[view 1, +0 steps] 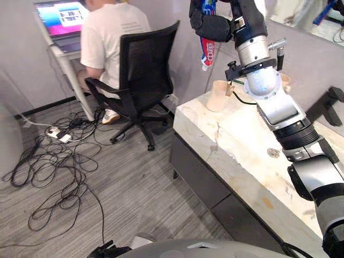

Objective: Organize the bathroom.

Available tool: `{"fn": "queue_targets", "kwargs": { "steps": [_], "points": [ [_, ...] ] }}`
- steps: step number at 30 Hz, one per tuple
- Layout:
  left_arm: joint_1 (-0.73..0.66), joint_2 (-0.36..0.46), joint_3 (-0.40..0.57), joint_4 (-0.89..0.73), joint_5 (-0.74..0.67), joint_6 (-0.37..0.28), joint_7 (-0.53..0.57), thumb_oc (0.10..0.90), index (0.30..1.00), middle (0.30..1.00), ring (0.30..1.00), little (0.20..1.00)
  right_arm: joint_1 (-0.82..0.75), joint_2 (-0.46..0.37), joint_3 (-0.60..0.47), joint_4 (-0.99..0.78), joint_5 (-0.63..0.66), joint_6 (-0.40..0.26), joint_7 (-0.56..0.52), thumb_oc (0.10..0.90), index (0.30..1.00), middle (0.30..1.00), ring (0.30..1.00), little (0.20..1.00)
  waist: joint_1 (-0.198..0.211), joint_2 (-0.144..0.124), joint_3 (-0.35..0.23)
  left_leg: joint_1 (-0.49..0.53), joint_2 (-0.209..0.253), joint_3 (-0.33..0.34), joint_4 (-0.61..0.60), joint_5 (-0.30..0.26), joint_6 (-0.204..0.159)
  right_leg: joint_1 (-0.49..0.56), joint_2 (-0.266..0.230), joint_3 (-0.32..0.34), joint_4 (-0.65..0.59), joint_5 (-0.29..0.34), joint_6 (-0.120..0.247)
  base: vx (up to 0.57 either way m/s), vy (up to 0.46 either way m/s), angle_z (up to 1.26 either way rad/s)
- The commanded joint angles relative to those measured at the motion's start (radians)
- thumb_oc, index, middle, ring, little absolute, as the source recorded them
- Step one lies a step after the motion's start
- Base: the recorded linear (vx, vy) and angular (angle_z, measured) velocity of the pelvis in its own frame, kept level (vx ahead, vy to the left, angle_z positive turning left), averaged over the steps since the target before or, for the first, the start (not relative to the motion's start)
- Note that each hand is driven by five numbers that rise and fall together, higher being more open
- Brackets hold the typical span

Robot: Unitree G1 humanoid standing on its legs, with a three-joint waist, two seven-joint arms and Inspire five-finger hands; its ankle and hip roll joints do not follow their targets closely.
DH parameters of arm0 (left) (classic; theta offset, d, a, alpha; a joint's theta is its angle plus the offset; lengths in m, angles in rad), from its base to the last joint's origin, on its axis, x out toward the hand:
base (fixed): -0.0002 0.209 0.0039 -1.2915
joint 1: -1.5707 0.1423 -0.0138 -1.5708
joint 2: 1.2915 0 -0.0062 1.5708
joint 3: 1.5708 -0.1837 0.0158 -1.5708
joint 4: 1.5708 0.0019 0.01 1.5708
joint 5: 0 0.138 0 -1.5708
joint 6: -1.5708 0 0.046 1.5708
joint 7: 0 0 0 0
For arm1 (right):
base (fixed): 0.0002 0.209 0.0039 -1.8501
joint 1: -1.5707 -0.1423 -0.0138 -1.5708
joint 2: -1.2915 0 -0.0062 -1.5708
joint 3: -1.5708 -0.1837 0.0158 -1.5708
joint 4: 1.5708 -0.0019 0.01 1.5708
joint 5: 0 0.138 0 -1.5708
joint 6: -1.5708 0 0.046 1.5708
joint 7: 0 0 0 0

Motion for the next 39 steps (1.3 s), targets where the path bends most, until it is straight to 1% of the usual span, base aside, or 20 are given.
{"fn": "queue_targets", "kwargs": {
  "steps": [1, 4, 7, 10, 16, 25, 28, 30, 34, 39],
  "points": [
    [-0.042, 0.032, -0.071, 0.017, -0.037, -0.034, 0.051, 0.8, 0.9, 0.9, 0.9, 0.9, -0.239, -0.028, -0.008, 0.1, -0.063, -0.004, -0.128, 0.4, 0.3, 0.3, 0.3, 0.3, 0.031, -0.034, -0.059, -0.011, -0.004, 0.019, 0.007, -0.039, -0.008, 0.047, -0.043, -0.049, 0.003, -0.075, 0.024, 0.06, -0.038, 0.22],
    [-0.047, 0.031, -0.086, 0.009, -0.045, -0.031, 0.077, 0.8, 0.9, 0.9, 0.9, 0.9, -0.281, -0.039, 0.025, 0.198, -0.075, 0.014, -0.154, 0.4, 0.3, 0.3, 0.3, 0.3, 0.048, -0.046, -0.064, -0.018, 0.002, 0.009, 0.0, -0.029, -0.014, 0.055, -0.038, -0.071, -0.002, -0.078, 0.02, 0.06, -0.035, 0.27],
    [-0.046, 0.037, -0.093, 0.002, -0.052, -0.023, 0.091, 0.8, 0.9, 0.9, 0.9, 0.9, -0.305, -0.052, 0.046, 0.259, -0.086, 0.029, -0.174, 0.4, 0.3, 0.3, 0.3, 0.3, 0.061, -0.052, -0.064, -0.026, 0.008, 0.005, -0.003, -0.022, -0.019, 0.063, -0.034, -0.09, -0.002, -0.084, 0.016, 0.05, -0.025, 0.16],
    [-0.041, 0.041, -0.094, 0.002, -0.058, -0.022, 0.104, 0.8, 0.9, 0.9, 0.9, 0.9, -0.319, -0.075, 0.065, 0.313, -0.114, 0.043, -0.193, 0.4, 0.3, 0.3, 0.3, 0.3, 0.072, -0.056, -0.065, -0.037, 0.015, 0.004, -0.003, -0.011, -0.024, 0.069, -0.031, -0.108, -0.002, -0.087, 0.011, 0.06, -0.027, 0.19],
    [-0.036, 0.051, -0.087, 0.001, -0.058, -0.018, 0.114, 0.8, 0.9, 0.9, 0.9, 0.9, -0.317, -0.101, 0.076, 0.352, -0.132, 0.07, -0.198, 0.4, 0.3, 0.3, 0.3, 0.3, 0.08, -0.056, -0.062, -0.043, 0.024, 0.01, -0.002, -0.002, -0.031, 0.081, -0.028, -0.128, -0.001, -0.094, 0.002, 0.07, -0.032, 0.15],
    [-0.02, 0.059, -0.07, 0.012, -0.044, -0.026, 0.11, 0.8, 0.9, 0.9, 0.9, 0.9, -0.278, -0.121, 0.07, 0.351, -0.175, 0.101, -0.183, 0.4, 0.3, 0.3, 0.3, 0.3, 0.078, -0.039, -0.056, -0.038, 0.036, 0.027, -0.001, 0.002, -0.035, 0.097, -0.026, -0.135, 0.004, -0.107, -0.008, 0.06, -0.034, 0.05],
    [-0.016, 0.063, -0.068, 0.022, -0.039, -0.033, 0.101, 0.8, 0.9, 0.9, 0.9, 0.9, -0.265, -0.132, 0.066, 0.34, -0.183, 0.106, -0.174, 0.4, 0.3, 0.3, 0.3, 0.3, 0.072, -0.032, -0.05, -0.034, 0.037, 0.03, 0.002, 0.0, -0.035, 0.1, -0.025, -0.128, 0.009, -0.11, -0.009, 0.04, -0.035, 0.0],
    [-0.015, 0.061, -0.065, 0.027, -0.045, -0.039, 0.099, 0.8, 0.9, 0.9, 0.9, 0.9, -0.245, -0.132, 0.06, 0.323, -0.194, 0.11, -0.168, 0.4, 0.3, 0.3, 0.3, 0.3, 0.061, -0.023, -0.044, -0.028, 0.042, 0.049, 0.003, -0.002, -0.036, 0.103, -0.024, -0.117, 0.006, -0.111, -0.012, 0.03, -0.038, -0.03],
    [-0.02, 0.061, -0.062, 0.032, -0.049, -0.041, 0.095, 0.8, 0.9, 0.9, 0.9, 0.9, -0.222, -0.138, 0.051, 0.31, -0.203, 0.115, -0.161, 0.4, 0.3, 0.3, 0.3, 0.3, 0.05, -0.014, -0.041, -0.025, 0.048, 0.067, 0.006, -0.004, -0.038, 0.104, -0.022, -0.106, 0.003, -0.112, -0.013, 0.03, -0.028, -0.05],
    [-0.032, 0.066, -0.063, 0.036, -0.059, -0.041, 0.095, 0.8, 0.9, 0.9, 0.9, 0.9, -0.204, -0.15, 0.041, 0.315, -0.217, 0.116, -0.18, 0.4, 0.3, 0.3, 0.3, 0.3, 0.043, -0.009, -0.037, -0.021, 0.053, 0.078, 0.007, -0.005, -0.039, 0.108, -0.021, -0.104, 0.004, -0.115, -0.014, 0.04, -0.029, -0.06]
  ]
}}
